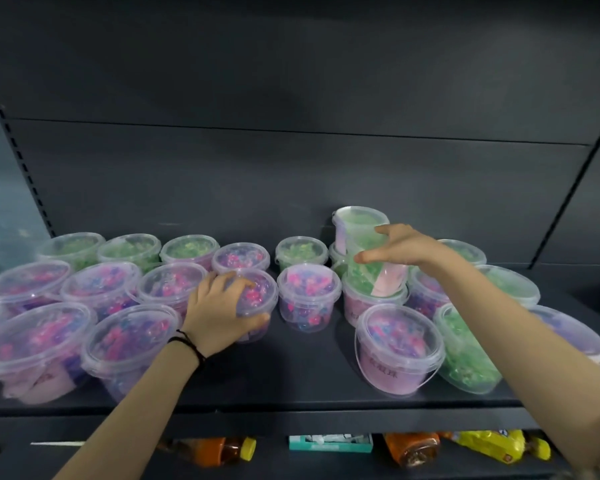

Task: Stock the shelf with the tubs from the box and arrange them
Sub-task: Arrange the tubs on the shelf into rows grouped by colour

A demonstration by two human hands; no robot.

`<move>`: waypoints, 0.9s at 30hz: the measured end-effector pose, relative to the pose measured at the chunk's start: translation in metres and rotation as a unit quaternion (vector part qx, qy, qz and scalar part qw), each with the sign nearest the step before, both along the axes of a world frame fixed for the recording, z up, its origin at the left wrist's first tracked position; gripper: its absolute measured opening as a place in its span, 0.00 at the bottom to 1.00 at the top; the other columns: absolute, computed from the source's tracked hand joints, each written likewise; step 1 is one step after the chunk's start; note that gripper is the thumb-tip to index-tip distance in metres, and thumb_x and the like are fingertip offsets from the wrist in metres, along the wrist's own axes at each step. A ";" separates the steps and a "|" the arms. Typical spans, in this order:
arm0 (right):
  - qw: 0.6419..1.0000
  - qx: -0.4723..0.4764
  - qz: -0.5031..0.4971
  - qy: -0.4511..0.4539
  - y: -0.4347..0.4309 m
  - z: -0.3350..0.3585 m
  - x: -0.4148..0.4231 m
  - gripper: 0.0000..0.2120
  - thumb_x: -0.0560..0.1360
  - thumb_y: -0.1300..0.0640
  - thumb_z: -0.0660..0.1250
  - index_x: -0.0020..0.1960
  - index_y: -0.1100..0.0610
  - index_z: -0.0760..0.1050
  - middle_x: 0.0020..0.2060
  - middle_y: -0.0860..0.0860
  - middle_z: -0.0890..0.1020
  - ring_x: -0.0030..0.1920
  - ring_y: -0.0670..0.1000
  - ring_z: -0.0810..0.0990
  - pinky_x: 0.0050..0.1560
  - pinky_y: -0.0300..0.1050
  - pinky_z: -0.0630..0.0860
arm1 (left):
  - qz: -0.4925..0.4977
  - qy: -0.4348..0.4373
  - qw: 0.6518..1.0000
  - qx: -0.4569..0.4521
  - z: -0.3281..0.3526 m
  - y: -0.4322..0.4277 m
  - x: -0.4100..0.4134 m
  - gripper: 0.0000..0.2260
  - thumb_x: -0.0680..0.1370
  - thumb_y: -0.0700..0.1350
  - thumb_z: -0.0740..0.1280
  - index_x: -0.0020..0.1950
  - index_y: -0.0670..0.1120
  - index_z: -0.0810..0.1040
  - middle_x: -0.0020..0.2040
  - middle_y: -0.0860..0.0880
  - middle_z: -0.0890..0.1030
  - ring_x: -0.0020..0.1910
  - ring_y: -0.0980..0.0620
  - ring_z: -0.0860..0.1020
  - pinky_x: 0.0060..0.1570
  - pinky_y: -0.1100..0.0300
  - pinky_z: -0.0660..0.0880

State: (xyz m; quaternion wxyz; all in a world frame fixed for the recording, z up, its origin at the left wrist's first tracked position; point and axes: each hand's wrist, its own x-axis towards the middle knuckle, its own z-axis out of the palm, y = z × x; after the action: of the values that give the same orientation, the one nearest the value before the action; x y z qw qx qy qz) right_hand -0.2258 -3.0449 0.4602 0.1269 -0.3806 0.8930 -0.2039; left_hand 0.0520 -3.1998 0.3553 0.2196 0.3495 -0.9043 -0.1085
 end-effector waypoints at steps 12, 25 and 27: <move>0.985 -0.158 0.067 0.017 0.020 -0.012 0.002 0.35 0.65 0.41 0.76 0.68 0.46 0.70 0.72 0.52 0.63 0.73 0.55 0.58 0.74 0.53 0.59 | 0.078 -0.038 0.996 -0.029 -0.004 0.003 -0.023 0.26 0.75 0.62 0.62 0.72 0.55 0.66 0.76 0.47 0.58 0.74 0.42 0.52 0.70 0.44 0.52; 0.965 -0.244 0.063 0.067 0.031 -0.037 0.008 0.23 0.68 0.47 0.76 0.60 0.52 0.78 0.68 0.53 0.70 0.72 0.51 0.63 0.71 0.40 0.55 | -0.239 0.155 0.957 -0.054 -0.018 0.162 -0.074 0.22 0.68 0.68 0.65 0.54 0.56 0.79 0.60 0.54 0.76 0.64 0.51 0.68 0.62 0.56 0.63; 0.959 -0.257 0.068 0.095 0.031 -0.040 0.012 0.21 0.68 0.50 0.77 0.59 0.55 0.79 0.67 0.55 0.72 0.73 0.54 0.62 0.73 0.43 0.53 | -0.229 0.178 0.954 -0.079 -0.021 0.154 -0.068 0.19 0.68 0.65 0.67 0.50 0.54 0.79 0.56 0.53 0.78 0.62 0.51 0.70 0.59 0.56 0.64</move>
State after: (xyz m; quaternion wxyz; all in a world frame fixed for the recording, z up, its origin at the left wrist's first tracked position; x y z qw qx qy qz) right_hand -0.2139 -3.0135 0.4205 -0.0468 -0.4781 0.7902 -0.3806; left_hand -0.0163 -3.0455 0.3342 0.3728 0.0901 -0.9122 -0.1445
